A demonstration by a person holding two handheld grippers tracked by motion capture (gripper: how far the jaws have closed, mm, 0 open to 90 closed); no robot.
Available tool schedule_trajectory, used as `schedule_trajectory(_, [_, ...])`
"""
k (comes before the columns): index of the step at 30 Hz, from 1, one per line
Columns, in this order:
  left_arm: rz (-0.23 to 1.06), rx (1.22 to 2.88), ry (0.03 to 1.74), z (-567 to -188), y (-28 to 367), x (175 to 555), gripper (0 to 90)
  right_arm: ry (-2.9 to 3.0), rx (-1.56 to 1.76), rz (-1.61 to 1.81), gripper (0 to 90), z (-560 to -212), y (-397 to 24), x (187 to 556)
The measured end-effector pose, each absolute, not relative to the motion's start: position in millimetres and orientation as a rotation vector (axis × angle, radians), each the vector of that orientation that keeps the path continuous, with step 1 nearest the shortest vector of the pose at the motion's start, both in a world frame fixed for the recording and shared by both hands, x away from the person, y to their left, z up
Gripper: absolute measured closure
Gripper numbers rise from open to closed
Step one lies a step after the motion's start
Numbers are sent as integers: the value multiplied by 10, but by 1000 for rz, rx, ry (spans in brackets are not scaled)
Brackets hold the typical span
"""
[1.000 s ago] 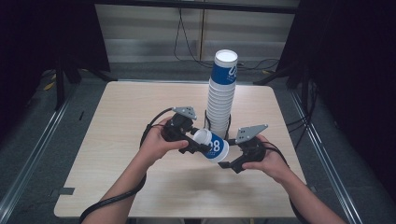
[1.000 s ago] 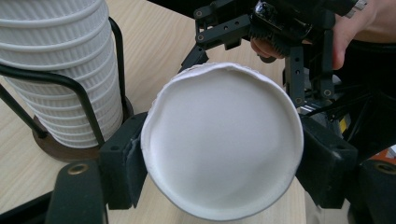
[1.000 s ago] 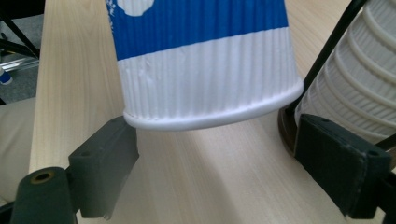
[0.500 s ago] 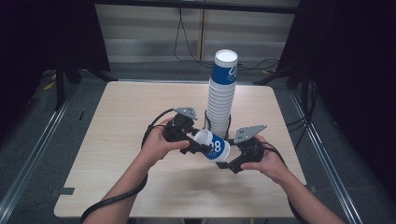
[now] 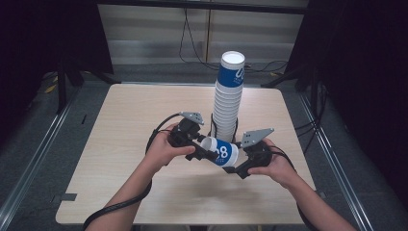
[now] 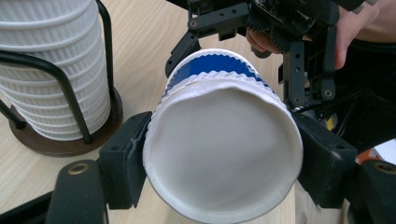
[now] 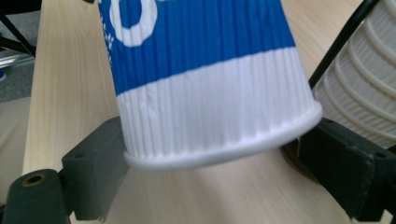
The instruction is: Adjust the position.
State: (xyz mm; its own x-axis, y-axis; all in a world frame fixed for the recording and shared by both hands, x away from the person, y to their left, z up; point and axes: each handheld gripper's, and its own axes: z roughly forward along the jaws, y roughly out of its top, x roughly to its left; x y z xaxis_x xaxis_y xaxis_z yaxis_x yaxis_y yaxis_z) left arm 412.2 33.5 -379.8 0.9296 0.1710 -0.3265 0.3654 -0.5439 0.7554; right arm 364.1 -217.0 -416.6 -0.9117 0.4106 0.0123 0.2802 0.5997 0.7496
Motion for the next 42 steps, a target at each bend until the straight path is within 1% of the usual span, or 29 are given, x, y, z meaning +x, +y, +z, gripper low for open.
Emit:
schedule_trajectory(15, [-272,2173,383,-3796,322,4127,276,2666,462,1104,104,-4124,-2198,3616])
schedule_trajectory(35, [-306,2192,382,-3825,269,4130,276,2675,428,1105,103,-4166,-2165,3618])
schedule_trajectory(36, [-281,2226,390,-3811,272,4129,276,2677,422,1107,103,-4167,-2163,3615])
schedule_trajectory(38, [-315,2190,392,-3838,264,4134,276,2676,418,1105,104,-4168,-2160,3614])
schedule_trajectory(42, [-314,2201,391,-3847,248,4130,276,2674,418,1115,104,-4162,-2157,3613])
